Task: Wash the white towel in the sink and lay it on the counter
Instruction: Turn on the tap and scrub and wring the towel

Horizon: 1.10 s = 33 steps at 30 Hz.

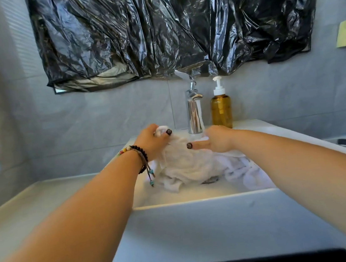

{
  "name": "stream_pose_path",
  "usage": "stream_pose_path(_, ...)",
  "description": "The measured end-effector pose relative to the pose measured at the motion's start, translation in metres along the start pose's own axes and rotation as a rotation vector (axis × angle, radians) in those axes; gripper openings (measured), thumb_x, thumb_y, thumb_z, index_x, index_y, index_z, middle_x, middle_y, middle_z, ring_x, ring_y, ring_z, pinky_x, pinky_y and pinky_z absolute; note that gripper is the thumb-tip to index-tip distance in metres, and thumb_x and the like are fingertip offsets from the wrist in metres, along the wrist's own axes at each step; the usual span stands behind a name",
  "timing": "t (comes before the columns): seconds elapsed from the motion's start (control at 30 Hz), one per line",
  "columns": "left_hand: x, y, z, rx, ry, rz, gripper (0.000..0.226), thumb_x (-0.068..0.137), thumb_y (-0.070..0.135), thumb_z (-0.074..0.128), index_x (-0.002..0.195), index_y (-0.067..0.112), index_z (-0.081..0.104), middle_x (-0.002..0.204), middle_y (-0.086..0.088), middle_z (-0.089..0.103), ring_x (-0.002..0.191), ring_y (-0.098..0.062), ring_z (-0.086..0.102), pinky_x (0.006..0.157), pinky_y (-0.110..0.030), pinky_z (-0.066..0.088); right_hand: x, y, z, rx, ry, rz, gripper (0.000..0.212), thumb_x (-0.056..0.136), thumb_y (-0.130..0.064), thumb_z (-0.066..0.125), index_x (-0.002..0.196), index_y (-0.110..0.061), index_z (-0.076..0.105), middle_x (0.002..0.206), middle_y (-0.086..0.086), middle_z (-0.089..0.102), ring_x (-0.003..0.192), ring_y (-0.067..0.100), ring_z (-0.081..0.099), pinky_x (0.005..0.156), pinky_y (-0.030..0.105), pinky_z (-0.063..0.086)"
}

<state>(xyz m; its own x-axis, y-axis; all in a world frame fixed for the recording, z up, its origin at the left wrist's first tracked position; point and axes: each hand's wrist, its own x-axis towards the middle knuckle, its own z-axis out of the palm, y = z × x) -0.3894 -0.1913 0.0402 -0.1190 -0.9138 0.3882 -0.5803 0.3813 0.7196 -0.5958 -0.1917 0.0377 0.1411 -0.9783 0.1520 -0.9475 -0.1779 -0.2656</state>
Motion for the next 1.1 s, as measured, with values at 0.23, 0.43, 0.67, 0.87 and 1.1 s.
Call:
stream_pose_path(0.23, -0.005, 0.004, 0.001, 0.027, 0.055, 0.008, 0.034, 0.09, 0.039, 0.065, 0.1, 0.01, 0.051, 0.082, -0.001, 0.05, 0.071, -0.016, 0.047, 0.056, -0.024, 0.037, 0.004, 0.002, 0.002, 0.069, 0.3, -0.031, 0.026, 0.096, -0.032, 0.056, 0.1, -0.006, 0.052, 0.094, 0.006, 0.049, 0.085, 0.026, 0.049, 0.069, 0.033, 0.039)
stream_pose_path(0.43, -0.003, 0.007, 0.004, 0.151, 0.133, 0.02, 0.03, 0.088, 0.037, 0.066, 0.09, 0.014, 0.047, 0.075, 0.003, 0.048, 0.072, -0.018, 0.048, 0.052, -0.025, 0.033, 0.005, 0.006, 0.0, 0.17, 0.337, 0.046, 0.017, 0.102, -0.022, 0.041, 0.096, -0.009, 0.049, 0.094, 0.013, 0.056, 0.081, 0.03, 0.053, 0.07, 0.038, 0.045)
stream_pose_path(0.67, 0.004, 0.005, -0.002, 0.224, 0.079, -0.109, 0.053, 0.098, 0.052, 0.041, 0.066, 0.01, 0.048, 0.063, -0.006, 0.048, 0.063, -0.023, 0.047, 0.055, -0.031, 0.035, 0.008, -0.007, 0.005, 0.043, 0.228, 0.07, 0.059, 0.093, -0.063, 0.041, 0.061, -0.014, 0.046, 0.068, 0.004, 0.052, 0.064, 0.022, 0.05, 0.057, 0.033, 0.039)
stream_pose_path(0.87, -0.004, 0.007, 0.0, 0.05, -0.031, -0.219, 0.063, 0.091, 0.066, 0.043, 0.082, 0.006, 0.06, 0.078, -0.007, 0.056, 0.067, -0.02, 0.051, 0.06, -0.029, 0.039, 0.011, -0.008, 0.018, 0.103, 0.125, -0.057, 0.021, 0.095, -0.026, 0.056, 0.084, -0.008, 0.059, 0.09, 0.009, 0.055, 0.083, 0.025, 0.05, 0.064, 0.029, 0.035)
stream_pose_path(1.1, 0.002, -0.007, 0.011, -0.195, -0.143, -0.244, 0.025, 0.09, 0.033, 0.062, 0.096, 0.009, 0.068, 0.089, -0.006, 0.066, 0.083, -0.023, 0.062, 0.079, -0.032, 0.052, 0.014, -0.004, 0.036, 0.085, 0.082, 0.069, 0.042, 0.099, -0.027, 0.045, 0.06, -0.013, 0.046, 0.069, 0.004, 0.043, 0.068, 0.024, 0.047, 0.052, 0.028, 0.032)
